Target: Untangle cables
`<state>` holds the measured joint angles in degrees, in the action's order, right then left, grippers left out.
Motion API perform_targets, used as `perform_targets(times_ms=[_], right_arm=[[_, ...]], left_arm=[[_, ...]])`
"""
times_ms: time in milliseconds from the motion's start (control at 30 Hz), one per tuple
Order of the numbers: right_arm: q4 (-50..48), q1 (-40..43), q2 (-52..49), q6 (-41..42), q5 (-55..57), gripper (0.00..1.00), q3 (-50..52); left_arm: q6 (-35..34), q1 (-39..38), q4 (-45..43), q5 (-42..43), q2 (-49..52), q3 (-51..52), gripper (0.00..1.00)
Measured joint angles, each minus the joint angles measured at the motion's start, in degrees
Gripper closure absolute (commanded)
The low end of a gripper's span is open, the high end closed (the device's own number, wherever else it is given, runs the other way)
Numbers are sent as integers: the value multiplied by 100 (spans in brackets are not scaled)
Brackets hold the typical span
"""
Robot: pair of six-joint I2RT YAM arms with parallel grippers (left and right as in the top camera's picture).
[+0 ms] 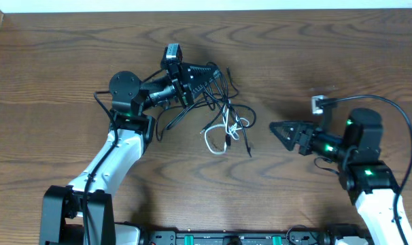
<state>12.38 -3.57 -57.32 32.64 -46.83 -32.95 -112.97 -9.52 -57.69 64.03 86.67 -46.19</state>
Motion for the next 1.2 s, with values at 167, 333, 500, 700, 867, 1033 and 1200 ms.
perform_targets(times_ms=[167,333,500,700,867,1033,1200], right_arm=[[22,-361,-503,1150,518,29,0],[9,-682,-1019,2092,815,30,0],[-122,-966,-1353,2922,918,31,0],[-929,-1231,-1429,4109,962,30,0],[-1248,-1493,-1429,4970,1228,31,-7],[-1266,-1853,-1464,5834,1478,30,-7],[-1279,-2247,-1679,6371,1805,35,-7]], left_arm=[[-295,0,184,-282,0,0,92],[-295,0,225,-496,0,0,92],[-293,0,227,-542,0,0,92],[-229,0,227,-520,0,0,92],[-164,0,225,-413,0,0,92],[-125,0,227,-393,0,0,92],[-118,0,227,-352,0,0,92]])
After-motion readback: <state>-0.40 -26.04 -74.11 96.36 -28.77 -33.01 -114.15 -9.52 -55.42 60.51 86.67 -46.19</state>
